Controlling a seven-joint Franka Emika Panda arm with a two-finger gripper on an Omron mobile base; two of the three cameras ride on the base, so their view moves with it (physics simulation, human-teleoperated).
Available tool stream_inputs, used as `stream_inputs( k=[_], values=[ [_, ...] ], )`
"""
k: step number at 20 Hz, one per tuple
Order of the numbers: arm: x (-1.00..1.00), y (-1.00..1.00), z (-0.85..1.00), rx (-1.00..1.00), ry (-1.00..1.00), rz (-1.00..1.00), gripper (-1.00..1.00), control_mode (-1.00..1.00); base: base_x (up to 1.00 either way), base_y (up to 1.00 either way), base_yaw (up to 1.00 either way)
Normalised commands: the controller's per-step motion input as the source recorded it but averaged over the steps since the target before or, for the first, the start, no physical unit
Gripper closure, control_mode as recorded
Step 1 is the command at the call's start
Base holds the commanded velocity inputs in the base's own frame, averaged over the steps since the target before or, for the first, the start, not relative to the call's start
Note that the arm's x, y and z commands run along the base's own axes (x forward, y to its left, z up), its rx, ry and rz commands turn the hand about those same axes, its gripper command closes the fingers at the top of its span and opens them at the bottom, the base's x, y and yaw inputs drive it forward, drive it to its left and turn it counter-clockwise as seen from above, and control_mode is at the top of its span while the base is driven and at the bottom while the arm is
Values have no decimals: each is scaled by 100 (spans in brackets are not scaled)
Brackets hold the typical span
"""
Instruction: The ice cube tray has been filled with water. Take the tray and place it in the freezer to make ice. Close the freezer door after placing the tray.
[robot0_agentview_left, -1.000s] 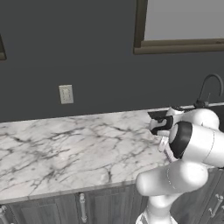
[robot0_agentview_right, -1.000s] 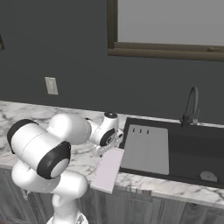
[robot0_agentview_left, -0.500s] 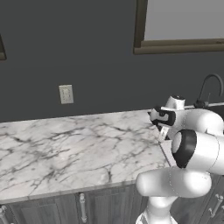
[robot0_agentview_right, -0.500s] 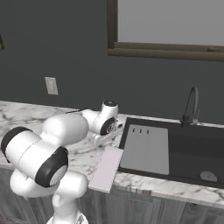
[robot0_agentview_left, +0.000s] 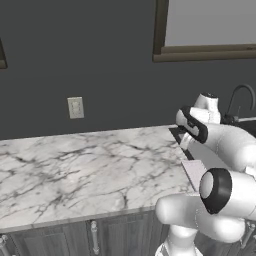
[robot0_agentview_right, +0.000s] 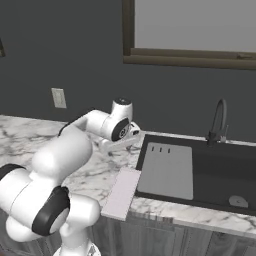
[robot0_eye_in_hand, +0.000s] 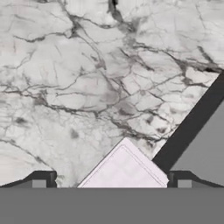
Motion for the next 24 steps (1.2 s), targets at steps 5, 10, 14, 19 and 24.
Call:
stream_inputs(
  k=[5,10,14,19,24],
  values=[
    [-63,0,9,13,-6,-65,-100,-100,0,0,0],
    [-57,0,9,19,-8,-69,-100,-100,0,0,0],
    [-65,-14,23,24,-6,-57,-100,-100,0,0,0],
    [-85,-68,14,34,-12,-29,-100,-100,0,0,0],
    [-96,-67,0,34,-18,-2,-100,-100,0,0,0]
  ],
)
